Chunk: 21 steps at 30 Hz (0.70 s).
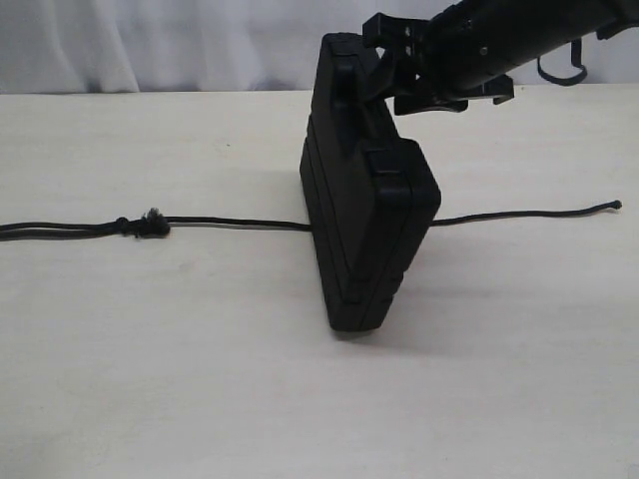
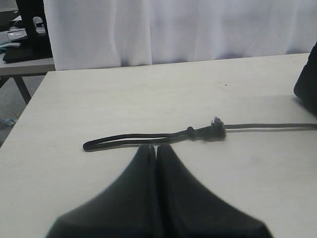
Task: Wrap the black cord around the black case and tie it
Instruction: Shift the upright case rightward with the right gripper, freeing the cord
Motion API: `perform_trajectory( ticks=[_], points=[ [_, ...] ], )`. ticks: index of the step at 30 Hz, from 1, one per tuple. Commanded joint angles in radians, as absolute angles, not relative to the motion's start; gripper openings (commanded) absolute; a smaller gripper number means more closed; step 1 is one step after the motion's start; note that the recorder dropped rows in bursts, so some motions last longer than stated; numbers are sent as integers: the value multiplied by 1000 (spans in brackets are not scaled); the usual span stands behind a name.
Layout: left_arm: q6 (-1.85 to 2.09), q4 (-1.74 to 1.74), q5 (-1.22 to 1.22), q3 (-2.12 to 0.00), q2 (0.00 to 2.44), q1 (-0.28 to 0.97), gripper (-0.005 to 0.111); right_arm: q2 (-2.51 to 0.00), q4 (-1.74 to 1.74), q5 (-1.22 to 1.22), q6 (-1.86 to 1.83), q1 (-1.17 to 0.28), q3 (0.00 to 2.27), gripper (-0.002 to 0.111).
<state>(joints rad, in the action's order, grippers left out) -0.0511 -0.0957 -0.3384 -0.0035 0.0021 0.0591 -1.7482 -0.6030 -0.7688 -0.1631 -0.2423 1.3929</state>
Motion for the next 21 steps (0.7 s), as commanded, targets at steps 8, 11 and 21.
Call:
perform_trajectory(
  ticks=[8,11,21],
  points=[
    [-53,-95,-327,0,0,58,0,-1777,-474,-827,-134,-235,1372,43],
    [-53,-95,-327,0,0,58,0,-1777,-480,-817,-134,-235,1372,43],
    [-53,-95,-327,0,0,58,0,-1777,-494,-808,-146,-235,1372,43]
  ],
)
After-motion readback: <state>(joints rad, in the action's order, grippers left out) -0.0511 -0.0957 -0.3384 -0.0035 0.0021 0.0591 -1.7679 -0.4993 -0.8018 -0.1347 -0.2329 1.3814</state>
